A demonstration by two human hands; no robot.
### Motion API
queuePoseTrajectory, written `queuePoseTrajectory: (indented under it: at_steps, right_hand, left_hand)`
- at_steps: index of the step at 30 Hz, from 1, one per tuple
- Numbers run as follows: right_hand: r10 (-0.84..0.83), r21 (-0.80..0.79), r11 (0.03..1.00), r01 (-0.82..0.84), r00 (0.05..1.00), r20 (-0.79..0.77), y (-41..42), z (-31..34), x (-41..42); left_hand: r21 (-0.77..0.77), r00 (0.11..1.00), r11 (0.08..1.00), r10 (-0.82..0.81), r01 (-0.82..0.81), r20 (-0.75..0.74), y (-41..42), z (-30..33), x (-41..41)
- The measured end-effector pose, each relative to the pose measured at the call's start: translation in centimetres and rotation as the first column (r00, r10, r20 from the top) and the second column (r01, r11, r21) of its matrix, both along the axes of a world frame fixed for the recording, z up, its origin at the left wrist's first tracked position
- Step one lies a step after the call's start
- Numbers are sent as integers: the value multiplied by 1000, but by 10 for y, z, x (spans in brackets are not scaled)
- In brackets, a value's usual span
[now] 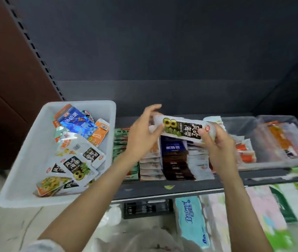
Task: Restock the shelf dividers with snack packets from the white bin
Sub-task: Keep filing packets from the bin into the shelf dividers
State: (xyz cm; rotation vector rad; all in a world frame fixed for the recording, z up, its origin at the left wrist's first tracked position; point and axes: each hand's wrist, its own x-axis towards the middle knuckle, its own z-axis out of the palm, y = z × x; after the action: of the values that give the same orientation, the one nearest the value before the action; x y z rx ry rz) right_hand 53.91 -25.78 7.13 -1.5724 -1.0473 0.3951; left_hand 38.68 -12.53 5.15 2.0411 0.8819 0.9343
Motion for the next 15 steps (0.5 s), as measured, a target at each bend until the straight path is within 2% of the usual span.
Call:
queuePoseTrajectory:
  at_steps: [1,2,5,7,9,12,15]
  right_hand:
    - [-74,37,996,77,995,-68,-6,-3,13]
    - [-134,61,988,142,984,-119,-12,-7,27]
    - [-204,25,978,207,975,-90,-22,-13,64]
    - [-177,-53,981,185,976,128,-23,-10,83]
    - [-116,-91,983,162,917,380,-17,-4,98]
    - [5,-134,987,86,825,565,-2,10,111]
    - [166,-258,965,37,674,720,17,19,116]
  left_hand:
    - [-95,1000,995,9,-7,20,0,-3,19]
    - [-121,1000,993,6,-7,-6,1,-6,37]
    - [92,944,992,-57,91,-325,-2,-22,83]
    - [205,844,959,-58,195,-533,-5,-31,103]
    - [280,755,924,-15,261,-656,-7,-38,116]
    - [353,723,882,20,313,-690,-8,-42,120]
    - [380,730,857,7,347,-683,-10,-40,115]
